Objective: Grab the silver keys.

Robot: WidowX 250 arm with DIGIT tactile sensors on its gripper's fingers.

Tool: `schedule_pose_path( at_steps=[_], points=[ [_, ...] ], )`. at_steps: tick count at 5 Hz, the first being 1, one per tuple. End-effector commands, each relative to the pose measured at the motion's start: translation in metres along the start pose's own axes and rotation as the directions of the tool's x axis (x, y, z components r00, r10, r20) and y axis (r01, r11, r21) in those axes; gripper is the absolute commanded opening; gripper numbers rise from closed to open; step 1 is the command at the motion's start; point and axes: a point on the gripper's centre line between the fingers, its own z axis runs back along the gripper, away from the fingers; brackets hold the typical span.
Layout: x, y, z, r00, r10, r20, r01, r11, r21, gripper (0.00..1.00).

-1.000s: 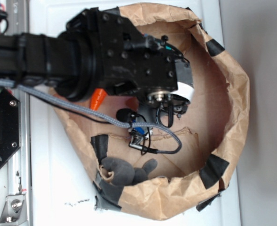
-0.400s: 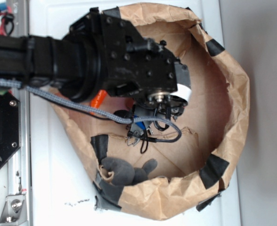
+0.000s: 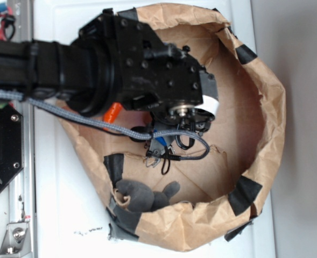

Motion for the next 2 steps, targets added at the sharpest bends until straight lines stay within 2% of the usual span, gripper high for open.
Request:
schedule_pose_path(
  at_steps=[1,2],
  points=[
    [0.016,-0.005,0.039,0.997,0.072,-0.012,-0.072,0.997,0.023,0.00],
    [0.031,-0.017,0.067,0.979,0.177,-0.099,-0.176,0.984,0.021,0.00]
  ],
)
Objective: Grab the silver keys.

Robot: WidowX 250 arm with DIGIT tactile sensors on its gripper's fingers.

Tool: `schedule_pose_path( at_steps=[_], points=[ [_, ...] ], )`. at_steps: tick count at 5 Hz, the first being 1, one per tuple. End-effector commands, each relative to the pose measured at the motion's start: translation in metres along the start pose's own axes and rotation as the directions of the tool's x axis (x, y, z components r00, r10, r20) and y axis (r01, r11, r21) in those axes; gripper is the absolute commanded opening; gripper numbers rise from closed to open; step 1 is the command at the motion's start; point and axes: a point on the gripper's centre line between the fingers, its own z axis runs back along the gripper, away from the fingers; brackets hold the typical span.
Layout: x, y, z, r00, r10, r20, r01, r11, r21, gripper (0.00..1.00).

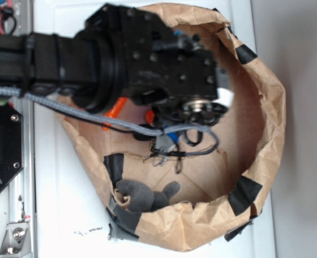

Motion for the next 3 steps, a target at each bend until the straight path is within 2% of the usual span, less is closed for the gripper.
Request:
schedule_pose_path(
  at_steps=[1,2,3],
  points=[
    [0.001,-0.020,0.098,0.975,0.114,0.193,-0.072,0.975,-0.212,0.00],
    [-0.002,-0.022,0.085,0.973,0.096,0.210,-0.059,0.982,-0.179,0.00],
    [-0.002,-0.018,0.077,0.976,0.143,0.163,-0.102,0.966,-0.236,0.00]
  ],
)
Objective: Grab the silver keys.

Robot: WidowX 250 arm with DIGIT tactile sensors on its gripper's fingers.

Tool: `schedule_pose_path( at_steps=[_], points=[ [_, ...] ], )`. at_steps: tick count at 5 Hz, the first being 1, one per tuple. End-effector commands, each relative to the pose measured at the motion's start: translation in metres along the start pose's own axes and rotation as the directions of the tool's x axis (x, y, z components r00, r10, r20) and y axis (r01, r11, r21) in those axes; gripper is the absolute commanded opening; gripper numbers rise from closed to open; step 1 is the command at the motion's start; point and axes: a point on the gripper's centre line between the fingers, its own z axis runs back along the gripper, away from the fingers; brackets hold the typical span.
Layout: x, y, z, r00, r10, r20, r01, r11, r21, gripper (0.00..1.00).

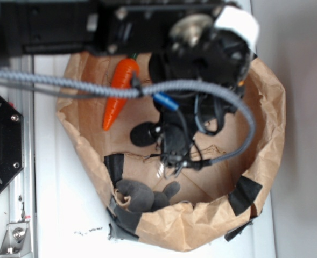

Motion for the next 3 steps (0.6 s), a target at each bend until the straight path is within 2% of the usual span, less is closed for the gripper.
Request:
schedule_pose_path(
  at_steps=[1,2,3],
  points=[
    [0.0048,0.0033,0.0083,0.992,0.125,-0.009,-0.125,0.992,-0.034,0.00],
    [0.0061,0.0041,0.0056,0.986,0.161,-0.030,-0.162,0.987,-0.022,0.00],
    [0.0086,0.0037,0.0013,0.978,0.206,0.009,-0.206,0.978,-0.017,0.00]
  ],
)
